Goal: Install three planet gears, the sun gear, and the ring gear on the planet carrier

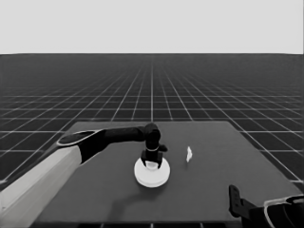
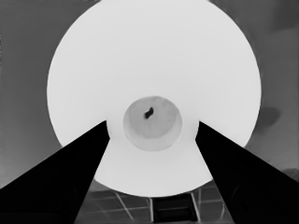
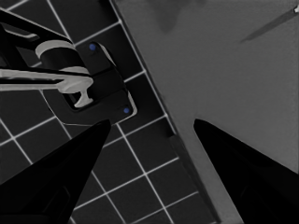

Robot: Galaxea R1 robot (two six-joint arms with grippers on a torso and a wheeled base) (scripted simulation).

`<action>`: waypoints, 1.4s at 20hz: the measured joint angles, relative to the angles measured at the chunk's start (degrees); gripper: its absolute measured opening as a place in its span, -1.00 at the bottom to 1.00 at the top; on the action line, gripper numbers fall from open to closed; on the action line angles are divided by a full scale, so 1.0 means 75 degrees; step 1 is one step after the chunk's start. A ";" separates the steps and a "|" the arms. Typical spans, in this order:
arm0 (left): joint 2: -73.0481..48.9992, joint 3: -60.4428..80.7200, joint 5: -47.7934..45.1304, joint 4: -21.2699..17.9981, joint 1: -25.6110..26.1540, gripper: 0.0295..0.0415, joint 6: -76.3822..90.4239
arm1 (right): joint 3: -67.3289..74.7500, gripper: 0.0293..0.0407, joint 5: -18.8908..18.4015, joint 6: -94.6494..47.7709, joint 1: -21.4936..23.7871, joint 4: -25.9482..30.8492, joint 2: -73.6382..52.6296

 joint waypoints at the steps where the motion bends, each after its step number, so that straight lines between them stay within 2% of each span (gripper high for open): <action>1: 0.0000 0.0000 0.0000 0.0000 -0.0001 -0.10 0.0067 | 0.0000 0.61 0.0000 0.0000 0.0000 0.0000 0.0000; 28: -0.0001 -0.0001 -0.0001 0.0001 0.0005 -0.11 0.1867 | 0.0000 0.61 0.0000 0.0000 0.0000 0.0000 0.0000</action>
